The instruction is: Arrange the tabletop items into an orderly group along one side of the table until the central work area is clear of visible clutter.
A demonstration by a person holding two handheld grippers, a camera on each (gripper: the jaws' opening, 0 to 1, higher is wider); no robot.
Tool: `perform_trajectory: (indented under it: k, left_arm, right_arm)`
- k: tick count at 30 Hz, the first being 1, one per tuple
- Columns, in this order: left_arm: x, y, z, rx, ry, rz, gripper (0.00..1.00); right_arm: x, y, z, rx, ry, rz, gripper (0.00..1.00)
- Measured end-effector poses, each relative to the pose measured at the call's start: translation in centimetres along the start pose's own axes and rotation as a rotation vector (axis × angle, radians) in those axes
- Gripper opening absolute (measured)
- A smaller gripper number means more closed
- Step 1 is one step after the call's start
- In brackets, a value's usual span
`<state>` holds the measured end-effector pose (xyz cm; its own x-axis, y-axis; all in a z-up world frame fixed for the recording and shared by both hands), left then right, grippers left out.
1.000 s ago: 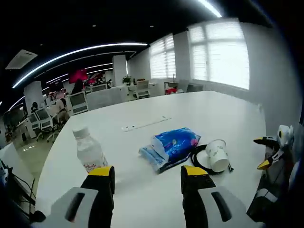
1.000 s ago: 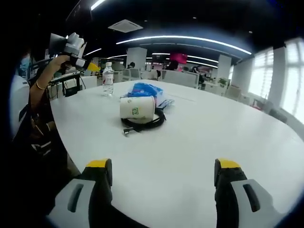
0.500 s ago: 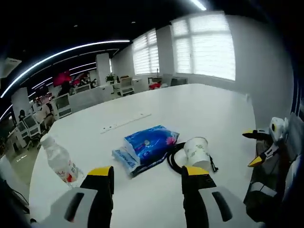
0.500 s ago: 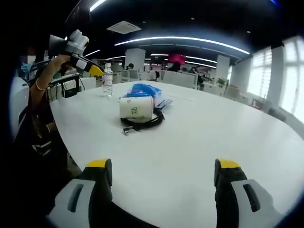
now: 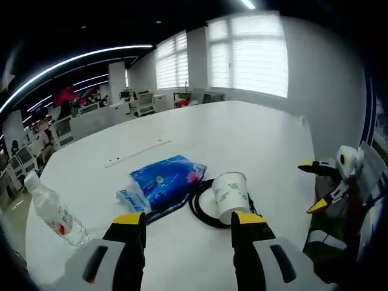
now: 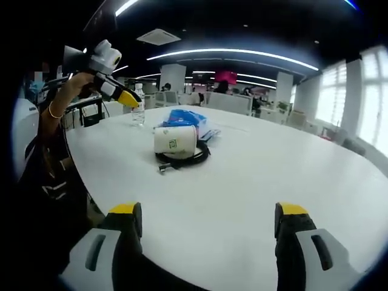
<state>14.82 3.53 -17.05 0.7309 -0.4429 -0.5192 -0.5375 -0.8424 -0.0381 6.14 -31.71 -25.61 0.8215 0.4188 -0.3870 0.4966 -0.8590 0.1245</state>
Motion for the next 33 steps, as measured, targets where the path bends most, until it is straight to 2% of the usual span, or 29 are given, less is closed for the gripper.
perform_trajectory:
  k: [4, 17, 33]
  left_arm:
    - [0.7, 1.4, -0.2, 0.014, -0.019, 0.074, 0.56]
    - [2.2, 3.4, -1.0, 0.034, -0.041, 0.142, 0.56]
    - [2.1, 3.3, -0.6, 0.069, -0.077, 0.208, 0.55]
  right_arm:
    - [-0.1, 0.0, 0.0, -0.001, 0.001, 0.006, 0.89]
    - [-0.8, 0.3, 0.2, 0.001, -0.005, 0.019, 0.89]
    - [-1.1, 0.1, 0.2, 0.010, 0.009, 0.020, 0.89]
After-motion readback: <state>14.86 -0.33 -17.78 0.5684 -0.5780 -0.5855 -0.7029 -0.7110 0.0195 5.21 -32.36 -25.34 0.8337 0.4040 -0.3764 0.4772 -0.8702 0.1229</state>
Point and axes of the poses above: the point that each gripper's makers call its tool centre point, and the gripper's own axes: x roughly forward along the fingers, y roughly to its right, z roughly out of its underside, the point moved 10 cm from there along -x, roughly backward along the fingers, and after that the axes turned 1 degree about z, right-handed, at the moved point
